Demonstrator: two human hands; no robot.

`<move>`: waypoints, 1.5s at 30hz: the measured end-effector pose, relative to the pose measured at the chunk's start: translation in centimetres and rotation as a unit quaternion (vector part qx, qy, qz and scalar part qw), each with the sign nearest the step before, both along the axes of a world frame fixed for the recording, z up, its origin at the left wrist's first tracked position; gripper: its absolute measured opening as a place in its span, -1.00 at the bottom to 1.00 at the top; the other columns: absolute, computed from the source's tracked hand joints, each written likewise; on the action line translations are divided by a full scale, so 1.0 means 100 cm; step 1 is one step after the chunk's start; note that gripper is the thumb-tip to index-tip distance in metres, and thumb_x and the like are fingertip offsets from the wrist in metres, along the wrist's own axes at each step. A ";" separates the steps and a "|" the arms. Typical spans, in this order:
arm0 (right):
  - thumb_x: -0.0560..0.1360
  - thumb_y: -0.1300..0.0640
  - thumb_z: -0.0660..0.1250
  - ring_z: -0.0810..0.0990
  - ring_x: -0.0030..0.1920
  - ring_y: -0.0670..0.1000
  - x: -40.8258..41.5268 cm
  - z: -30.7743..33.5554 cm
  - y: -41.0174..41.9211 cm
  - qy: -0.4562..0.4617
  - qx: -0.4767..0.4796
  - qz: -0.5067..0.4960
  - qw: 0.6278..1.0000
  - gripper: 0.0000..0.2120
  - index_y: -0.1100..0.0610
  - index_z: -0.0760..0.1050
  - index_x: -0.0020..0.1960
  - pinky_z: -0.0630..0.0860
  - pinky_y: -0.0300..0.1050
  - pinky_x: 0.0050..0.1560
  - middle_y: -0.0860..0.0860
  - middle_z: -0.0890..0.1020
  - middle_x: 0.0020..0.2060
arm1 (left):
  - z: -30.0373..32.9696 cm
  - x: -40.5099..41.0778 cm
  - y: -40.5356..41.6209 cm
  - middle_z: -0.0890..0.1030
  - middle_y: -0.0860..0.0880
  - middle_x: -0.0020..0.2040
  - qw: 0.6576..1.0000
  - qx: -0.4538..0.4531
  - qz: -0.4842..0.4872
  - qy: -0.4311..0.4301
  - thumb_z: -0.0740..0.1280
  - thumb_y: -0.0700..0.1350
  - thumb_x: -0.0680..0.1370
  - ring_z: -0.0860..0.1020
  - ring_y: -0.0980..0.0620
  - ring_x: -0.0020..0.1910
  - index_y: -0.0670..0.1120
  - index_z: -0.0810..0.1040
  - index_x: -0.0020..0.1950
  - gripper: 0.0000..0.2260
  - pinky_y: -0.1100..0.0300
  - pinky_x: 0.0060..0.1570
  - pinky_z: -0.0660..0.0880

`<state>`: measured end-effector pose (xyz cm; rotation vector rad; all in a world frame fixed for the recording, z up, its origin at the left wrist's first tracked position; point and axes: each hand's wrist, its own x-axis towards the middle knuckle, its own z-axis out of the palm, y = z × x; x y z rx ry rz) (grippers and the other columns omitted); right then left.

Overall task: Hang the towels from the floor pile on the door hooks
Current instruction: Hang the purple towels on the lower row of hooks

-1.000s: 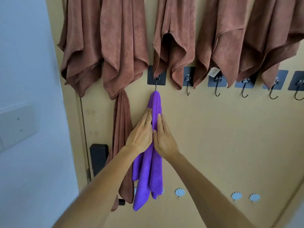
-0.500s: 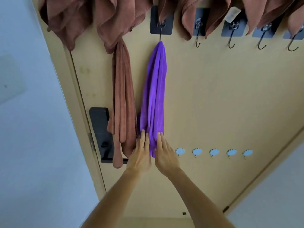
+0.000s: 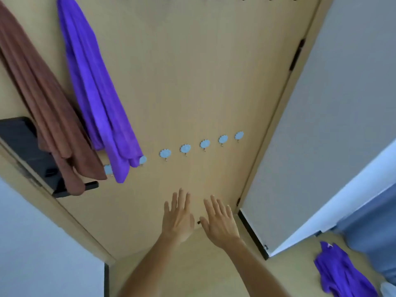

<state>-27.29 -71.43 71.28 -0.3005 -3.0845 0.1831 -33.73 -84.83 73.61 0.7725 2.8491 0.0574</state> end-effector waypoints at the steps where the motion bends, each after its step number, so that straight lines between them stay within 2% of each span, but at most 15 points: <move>1: 0.59 -0.12 -0.12 0.61 0.14 0.12 0.021 0.000 0.018 -0.002 0.000 -0.025 1.000 -0.47 0.11 0.47 0.27 0.60 0.08 0.00 0.11 0.58 0.21 | -0.001 0.013 0.020 -0.25 -0.09 0.57 1.000 0.006 -0.021 -0.005 0.05 -0.02 0.63 -0.15 -0.11 0.56 -0.10 -0.18 0.57 -0.41 -0.11 0.49 -0.05; 3: 0.48 -0.12 0.01 0.61 0.13 0.12 0.073 -0.005 0.061 -0.009 -0.002 -0.085 0.996 -0.48 0.12 0.52 0.24 0.59 0.09 0.01 0.13 0.59 0.19 | -0.004 0.050 0.070 -0.24 -0.09 0.57 0.997 0.011 -0.078 -0.016 0.02 0.02 0.64 -0.15 -0.11 0.56 -0.10 -0.18 0.57 -0.42 -0.13 0.49 -0.07; 5: 0.41 -0.12 0.06 0.61 0.12 0.13 0.136 -0.012 0.107 -0.029 -0.005 -0.153 0.988 -0.46 0.11 0.53 0.23 0.58 0.10 0.01 0.13 0.59 0.19 | -0.010 0.099 0.123 -0.24 -0.09 0.57 0.990 0.009 -0.136 -0.026 -0.01 0.06 0.65 -0.15 -0.11 0.56 -0.09 -0.19 0.57 -0.42 -0.13 0.49 -0.08; 9: 0.40 -0.13 0.09 0.62 0.11 0.16 0.273 -0.030 0.178 -0.063 -0.026 -0.278 0.958 -0.48 0.12 0.50 0.22 0.57 0.13 -0.02 0.15 0.60 0.17 | -0.024 0.211 0.220 -0.18 -0.10 0.58 0.965 -0.007 -0.258 -0.042 -0.02 0.09 0.65 -0.14 -0.10 0.56 -0.08 -0.16 0.57 -0.43 -0.16 0.48 -0.09; 12: 0.40 -0.16 0.07 0.63 0.09 0.16 0.365 -0.041 0.216 -0.081 -0.032 -0.364 0.927 -0.46 0.12 0.58 0.16 0.57 0.16 -0.02 0.16 0.61 0.16 | -0.033 0.289 0.282 -0.19 -0.09 0.58 0.940 -0.027 -0.335 -0.056 -0.03 0.09 0.65 -0.17 -0.09 0.56 -0.07 -0.18 0.57 -0.43 -0.17 0.48 -0.13; 18: 0.41 -0.17 0.08 0.62 0.10 0.21 0.477 -0.051 0.265 -0.061 -0.070 -0.484 0.870 -0.43 0.16 0.55 0.19 0.57 0.18 -0.03 0.20 0.59 0.17 | -0.041 0.390 0.364 -0.18 -0.10 0.58 0.895 -0.063 -0.437 -0.060 -0.04 0.12 0.65 -0.19 -0.10 0.55 -0.05 -0.17 0.57 -0.43 -0.18 0.48 -0.17; 24: 0.42 -0.17 0.05 0.59 0.14 0.21 0.507 -0.061 0.320 -0.078 -0.098 -0.522 0.844 -0.41 0.16 0.53 0.23 0.52 0.19 0.06 0.21 0.56 0.21 | -0.055 0.420 0.439 -0.15 -0.12 0.58 0.875 -0.074 -0.476 -0.053 -0.05 0.13 0.64 -0.15 -0.12 0.55 -0.06 -0.14 0.58 -0.43 -0.21 0.47 -0.12; 28: 0.46 -0.21 -0.16 0.31 0.42 0.22 0.499 -0.073 0.371 -0.065 -0.097 -0.507 0.854 -0.29 0.15 0.28 0.45 0.25 0.23 0.35 0.20 0.29 0.45 | -0.071 0.418 0.497 -0.12 -0.12 0.58 0.871 -0.078 -0.483 -0.053 -0.05 0.15 0.64 -0.12 -0.16 0.55 -0.06 -0.12 0.58 -0.43 -0.22 0.47 -0.06; 32: 0.48 -0.20 -0.16 0.28 0.44 0.21 0.493 -0.082 0.429 -0.086 -0.090 -0.513 0.849 -0.31 0.14 0.27 0.45 0.22 0.24 0.37 0.18 0.27 0.46 | -0.085 0.411 0.566 -0.08 -0.12 0.58 0.872 -0.068 -0.482 -0.057 -0.06 0.17 0.63 -0.08 -0.18 0.55 -0.04 -0.11 0.58 -0.42 -0.22 0.46 -0.03; 36: 0.48 -0.16 -0.04 0.43 0.33 0.23 0.492 -0.091 0.482 -0.101 -0.104 -0.535 0.832 -0.38 0.17 0.40 0.36 0.35 0.30 0.26 0.21 0.41 0.37 | -0.101 0.405 0.618 -0.08 -0.12 0.59 0.864 -0.086 -0.492 -0.064 -0.06 0.19 0.63 -0.08 -0.18 0.55 -0.04 -0.12 0.58 -0.41 -0.21 0.45 -0.05; 39: 0.47 -0.19 -0.15 0.29 0.43 0.23 0.493 -0.097 0.513 -0.103 -0.120 -0.533 0.831 -0.31 0.16 0.29 0.44 0.20 0.28 0.37 0.21 0.29 0.44 | -0.114 0.398 0.646 -0.09 -0.12 0.58 0.859 -0.106 -0.495 -0.079 -0.03 0.21 0.62 -0.09 -0.19 0.55 -0.03 -0.12 0.58 -0.39 -0.23 0.44 -0.04; 41: 0.51 -0.17 -0.10 0.31 0.41 0.23 0.500 -0.103 0.534 -0.102 -0.108 -0.538 0.829 -0.36 0.16 0.30 0.43 0.23 0.29 0.35 0.21 0.30 0.44 | -0.121 0.395 0.662 -0.11 -0.12 0.58 0.858 -0.120 -0.492 -0.088 -0.02 0.22 0.61 -0.11 -0.19 0.55 -0.01 -0.13 0.58 -0.37 -0.26 0.43 -0.05; 43: 0.57 -0.16 -0.02 0.24 0.45 0.22 0.506 -0.110 0.557 -0.123 -0.118 -0.537 0.826 -0.42 0.14 0.24 0.47 0.18 0.26 0.38 0.19 0.24 0.47 | -0.129 0.391 0.681 -0.12 -0.12 0.58 0.858 -0.133 -0.487 -0.096 0.00 0.24 0.60 -0.12 -0.19 0.55 0.00 -0.15 0.57 -0.35 -0.28 0.42 -0.06; 45: 0.55 -0.19 -0.05 0.28 0.43 0.23 0.511 -0.118 0.580 -0.130 -0.120 -0.534 0.827 -0.39 0.15 0.28 0.45 0.21 0.27 0.36 0.21 0.27 0.45 | -0.138 0.387 0.697 -0.13 -0.11 0.58 0.859 -0.141 -0.481 -0.103 0.02 0.24 0.59 -0.13 -0.19 0.55 0.00 -0.15 0.57 -0.35 -0.30 0.42 -0.07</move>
